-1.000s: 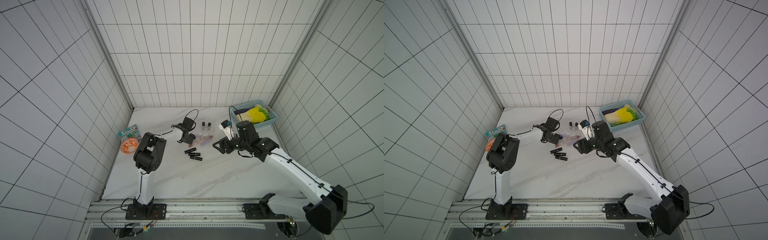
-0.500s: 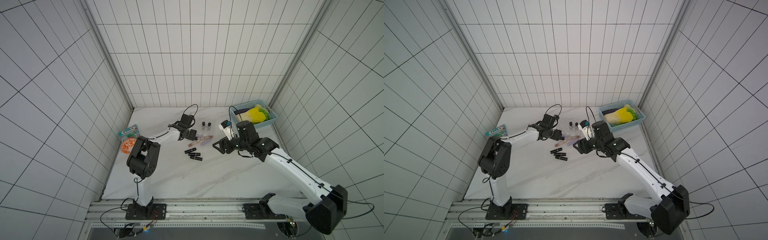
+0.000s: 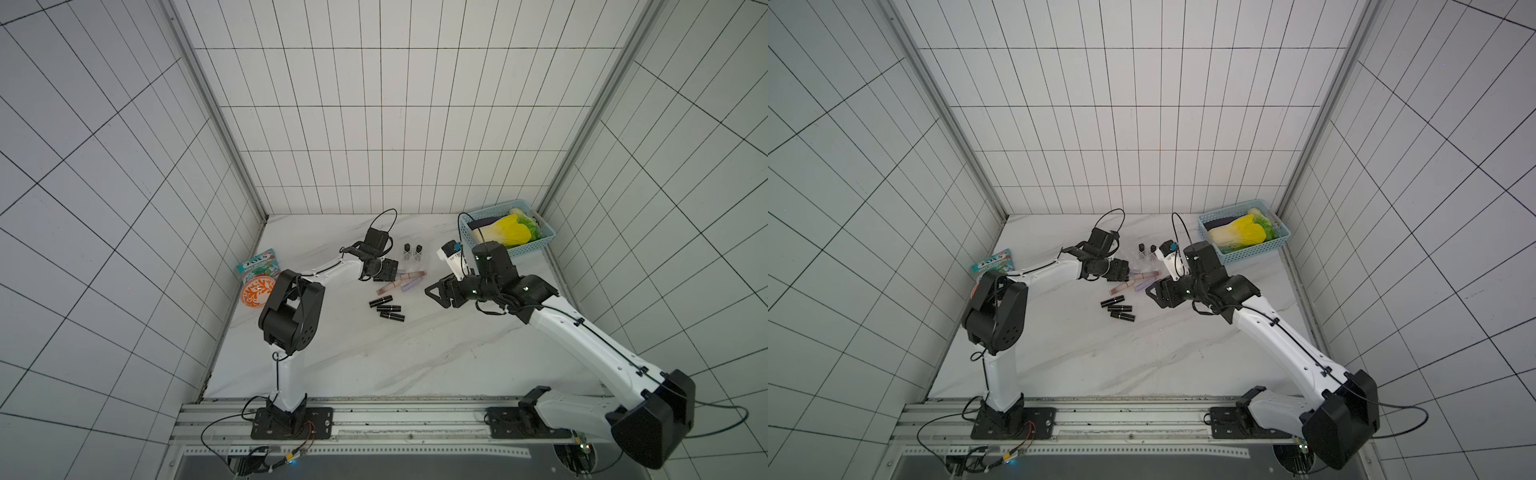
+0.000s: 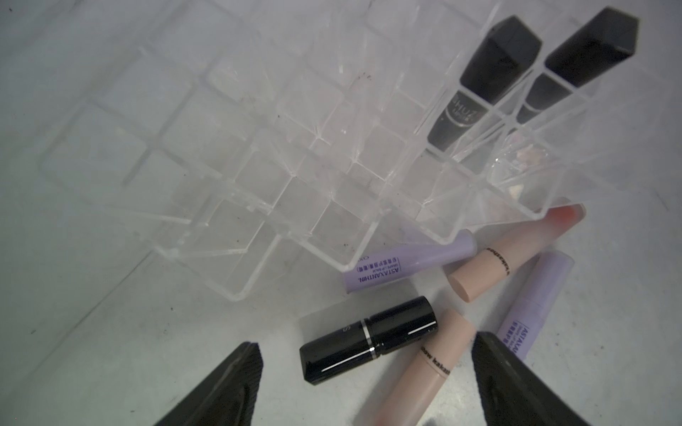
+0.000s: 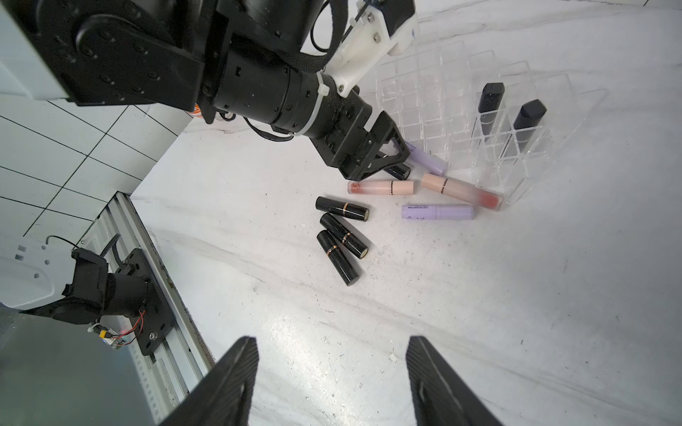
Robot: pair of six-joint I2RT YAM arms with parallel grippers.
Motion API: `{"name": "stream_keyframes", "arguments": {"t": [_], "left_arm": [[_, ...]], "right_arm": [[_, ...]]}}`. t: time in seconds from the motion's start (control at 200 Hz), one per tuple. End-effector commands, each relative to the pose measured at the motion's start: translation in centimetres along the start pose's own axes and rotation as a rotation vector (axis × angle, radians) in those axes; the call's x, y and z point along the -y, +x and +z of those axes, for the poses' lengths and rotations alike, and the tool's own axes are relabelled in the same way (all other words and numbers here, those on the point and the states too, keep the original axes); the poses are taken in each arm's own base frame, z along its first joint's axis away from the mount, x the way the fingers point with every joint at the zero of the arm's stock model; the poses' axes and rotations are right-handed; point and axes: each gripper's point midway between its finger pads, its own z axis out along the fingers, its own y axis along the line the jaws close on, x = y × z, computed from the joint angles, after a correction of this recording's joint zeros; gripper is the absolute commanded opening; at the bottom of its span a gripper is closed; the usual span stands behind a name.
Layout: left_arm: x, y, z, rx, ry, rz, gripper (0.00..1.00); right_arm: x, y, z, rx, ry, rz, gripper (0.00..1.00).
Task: Arrange the lipsticks in the organizer
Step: Pick up the lipstick at the center of the board.
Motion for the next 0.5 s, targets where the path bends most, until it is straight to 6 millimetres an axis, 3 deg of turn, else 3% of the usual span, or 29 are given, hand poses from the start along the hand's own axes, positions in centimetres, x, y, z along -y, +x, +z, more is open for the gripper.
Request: {"name": "stream_keyframes", "arguments": {"t": [0.0, 0.5], "left_arm": [[-0.2, 0.1, 0.8, -0.026, -0.024, -0.023, 0.92], [-0.4, 1.1, 2.7, -0.093, -0.05, -0.04, 0.93]], "right_arm": [[0.0, 0.0, 0.0, 0.007, -0.014, 0.009, 0.67], [-0.1, 0.1, -0.1, 0.007, -0.015, 0.008, 0.67]]}}
